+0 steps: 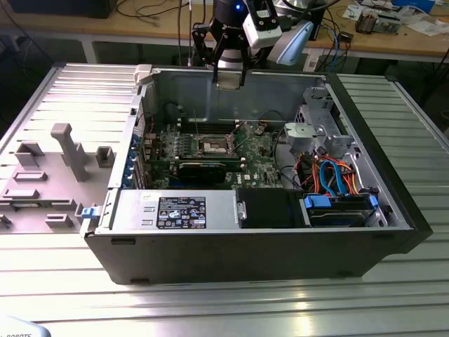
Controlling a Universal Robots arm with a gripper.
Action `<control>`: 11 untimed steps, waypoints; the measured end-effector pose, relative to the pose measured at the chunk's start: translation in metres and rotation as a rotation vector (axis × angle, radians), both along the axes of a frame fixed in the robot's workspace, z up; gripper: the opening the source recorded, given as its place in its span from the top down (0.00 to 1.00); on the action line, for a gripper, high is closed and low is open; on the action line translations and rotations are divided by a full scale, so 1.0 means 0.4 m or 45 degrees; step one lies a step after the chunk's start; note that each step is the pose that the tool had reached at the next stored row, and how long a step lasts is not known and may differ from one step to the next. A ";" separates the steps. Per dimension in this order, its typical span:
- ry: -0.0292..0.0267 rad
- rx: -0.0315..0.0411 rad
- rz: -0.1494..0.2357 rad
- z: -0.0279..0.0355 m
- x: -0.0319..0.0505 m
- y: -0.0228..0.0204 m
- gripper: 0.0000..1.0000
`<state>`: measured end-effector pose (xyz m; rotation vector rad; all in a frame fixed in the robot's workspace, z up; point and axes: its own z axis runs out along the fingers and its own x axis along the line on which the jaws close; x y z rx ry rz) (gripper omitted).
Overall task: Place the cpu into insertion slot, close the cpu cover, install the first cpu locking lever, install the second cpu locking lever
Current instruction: 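Place the cpu into insertion slot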
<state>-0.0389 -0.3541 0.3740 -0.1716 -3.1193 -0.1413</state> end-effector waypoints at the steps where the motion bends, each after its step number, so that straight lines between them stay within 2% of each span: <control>1: 0.0000 0.0000 0.000 0.000 0.000 0.000 0.46; 11: 0.0000 0.0001 -0.001 0.000 -0.001 0.000 0.46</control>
